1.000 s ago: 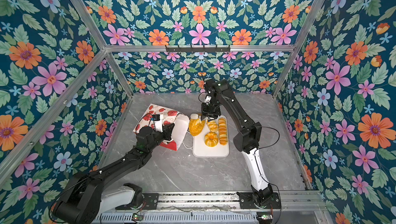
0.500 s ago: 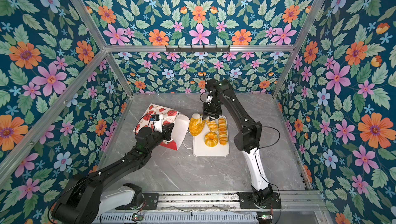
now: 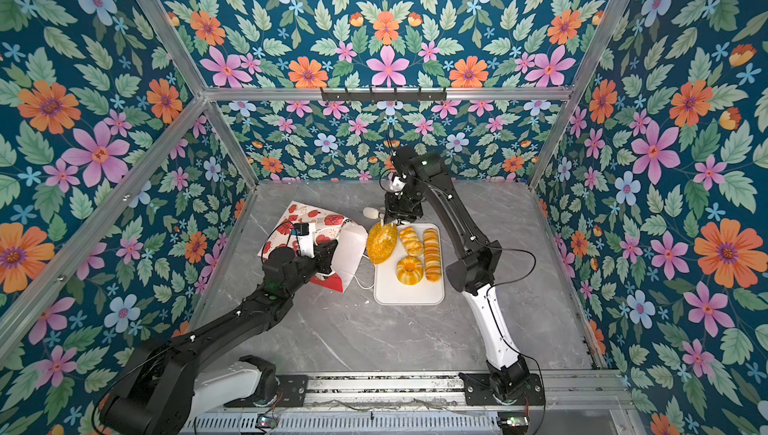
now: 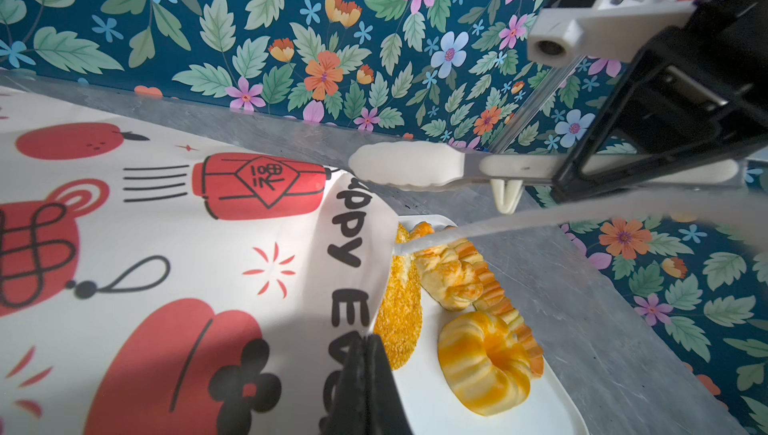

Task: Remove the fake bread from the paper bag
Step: 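Swing the open tongs from the tray toward the bag mouth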

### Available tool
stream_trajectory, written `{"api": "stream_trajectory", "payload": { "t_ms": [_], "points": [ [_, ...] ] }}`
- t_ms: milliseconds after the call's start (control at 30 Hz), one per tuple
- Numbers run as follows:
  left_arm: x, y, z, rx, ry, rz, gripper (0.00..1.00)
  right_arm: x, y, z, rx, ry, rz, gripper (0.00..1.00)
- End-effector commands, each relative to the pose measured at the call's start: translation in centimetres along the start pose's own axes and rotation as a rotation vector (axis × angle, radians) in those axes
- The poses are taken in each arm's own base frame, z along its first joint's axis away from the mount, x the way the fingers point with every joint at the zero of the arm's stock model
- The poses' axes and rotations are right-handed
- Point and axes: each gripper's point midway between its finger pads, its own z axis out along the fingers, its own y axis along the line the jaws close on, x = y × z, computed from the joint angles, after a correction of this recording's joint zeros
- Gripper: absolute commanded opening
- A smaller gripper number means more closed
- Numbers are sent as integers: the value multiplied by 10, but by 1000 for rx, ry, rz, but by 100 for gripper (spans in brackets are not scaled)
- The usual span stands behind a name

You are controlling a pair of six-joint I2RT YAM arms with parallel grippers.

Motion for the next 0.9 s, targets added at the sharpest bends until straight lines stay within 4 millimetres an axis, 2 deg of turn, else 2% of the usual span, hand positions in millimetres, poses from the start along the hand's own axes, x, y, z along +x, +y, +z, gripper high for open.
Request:
{"api": "stream_trajectory", "payload": {
  "t_ms": [0,133,233,333,433,533,767,867],
  "points": [
    [-8,-6,-2,20,-23,10,0,4,2,9,-23,29,33,38],
    [-8,-6,-3,17,-21,8,0,-10,7,27,-80,-7,50,37],
    [-8,-7,-3,22,-18,9,0,-10,7,39,-90,24,56,37],
    [-8,-7,-4,19,-17,8,0,-13,10,39,-90,10,40,37],
    [-9,-6,-5,15,-21,8,0,-22,17,31,-105,-39,28,37],
    [-7,-5,-4,13,-17,6,0,-27,21,35,-130,-47,31,36],
    [-8,-6,-4,16,-16,6,0,-14,15,69,-112,44,48,36],
    [-8,-6,-5,13,-17,8,0,-10,13,74,-117,53,56,36]
  ]
}}
